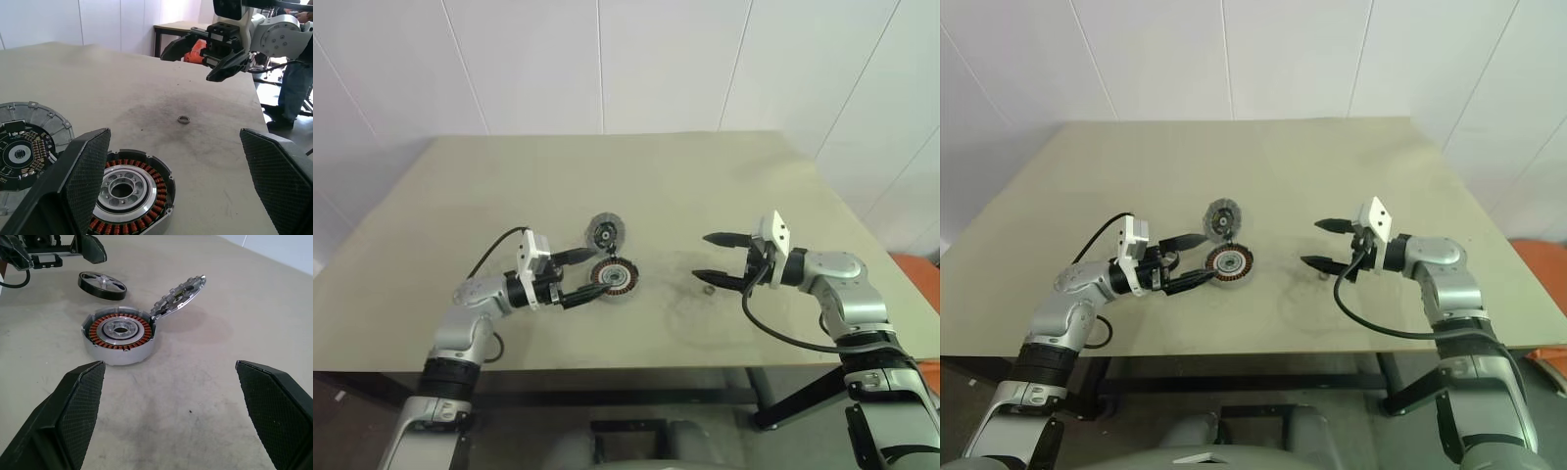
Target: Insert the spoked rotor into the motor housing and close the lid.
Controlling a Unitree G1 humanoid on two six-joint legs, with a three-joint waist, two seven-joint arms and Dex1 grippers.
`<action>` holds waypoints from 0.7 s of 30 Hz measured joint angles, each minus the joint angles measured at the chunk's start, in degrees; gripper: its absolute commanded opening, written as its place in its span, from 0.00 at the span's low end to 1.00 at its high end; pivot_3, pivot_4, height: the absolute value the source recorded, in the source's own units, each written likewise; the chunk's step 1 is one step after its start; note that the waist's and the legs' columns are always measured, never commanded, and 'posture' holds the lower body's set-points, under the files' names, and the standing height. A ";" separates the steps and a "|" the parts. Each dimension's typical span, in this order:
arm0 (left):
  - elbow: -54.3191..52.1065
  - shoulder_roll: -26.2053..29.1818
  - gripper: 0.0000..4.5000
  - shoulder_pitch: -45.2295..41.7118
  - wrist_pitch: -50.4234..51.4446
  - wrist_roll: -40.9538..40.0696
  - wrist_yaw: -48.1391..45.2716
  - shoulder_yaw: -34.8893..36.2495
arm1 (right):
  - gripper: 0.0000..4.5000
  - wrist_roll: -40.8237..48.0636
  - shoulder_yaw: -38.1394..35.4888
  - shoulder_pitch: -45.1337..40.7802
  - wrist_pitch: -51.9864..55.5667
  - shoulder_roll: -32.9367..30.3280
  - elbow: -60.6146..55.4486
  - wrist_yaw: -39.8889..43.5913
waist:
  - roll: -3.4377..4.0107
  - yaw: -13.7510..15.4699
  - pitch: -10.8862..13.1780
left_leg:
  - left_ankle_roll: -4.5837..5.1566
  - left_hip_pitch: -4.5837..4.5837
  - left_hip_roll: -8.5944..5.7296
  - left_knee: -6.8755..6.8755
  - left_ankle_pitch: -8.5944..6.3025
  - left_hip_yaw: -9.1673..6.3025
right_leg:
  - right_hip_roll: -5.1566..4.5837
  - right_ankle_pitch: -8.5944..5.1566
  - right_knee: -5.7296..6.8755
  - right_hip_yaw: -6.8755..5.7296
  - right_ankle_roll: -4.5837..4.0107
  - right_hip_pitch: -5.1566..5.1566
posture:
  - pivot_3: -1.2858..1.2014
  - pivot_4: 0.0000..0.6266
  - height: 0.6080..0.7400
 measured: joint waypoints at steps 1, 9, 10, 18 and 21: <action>0.00 0.00 1.00 0.00 0.00 0.00 -0.01 0.00 | 0.99 -0.01 0.00 -0.07 0.00 0.00 0.05 -0.07 | 0.00 0.00 0.00 | 0.00 0.00 0.00 0.00 0.00 0.00 | 0.00 0.00 0.00 0.00 0.00 0.00 | 0.52 0.00 1.00; 0.01 0.03 1.00 0.02 0.00 0.00 -0.04 0.00 | 0.99 -4.30 0.87 1.12 -3.09 0.02 9.71 -3.22 | 0.00 0.05 0.00 | 0.00 -0.02 -0.01 -0.01 0.00 0.01 | -0.01 0.00 -0.02 0.00 -0.01 0.00 | 0.52 0.00 1.00; 0.01 0.03 1.00 0.02 0.00 0.00 -0.04 0.00 | 0.99 -4.49 0.87 1.62 -3.42 0.04 10.56 -3.31 | 0.00 0.01 0.00 | 0.00 -0.02 -0.01 -0.01 0.00 0.02 | -0.01 0.00 -0.02 0.00 -0.01 0.00 | 0.52 0.00 1.00; 0.02 0.02 1.00 0.02 0.01 0.00 -0.21 -0.01 | 0.99 -6.27 1.09 3.20 -7.77 0.32 14.33 -3.82 | 0.02 -0.17 0.01 | 0.00 0.04 0.00 -0.01 0.00 0.02 | 0.05 0.00 0.01 0.02 0.00 0.02 | 0.52 0.00 1.00; 0.04 0.03 1.00 0.01 0.01 0.00 -0.24 -0.02 | 0.99 -7.70 1.63 3.35 -10.10 1.12 16.61 -4.76 | 0.02 -0.17 0.01 | 0.01 0.02 -0.01 -0.01 0.00 0.03 | 0.04 0.00 0.01 0.02 0.00 0.02 | 0.52 0.00 1.00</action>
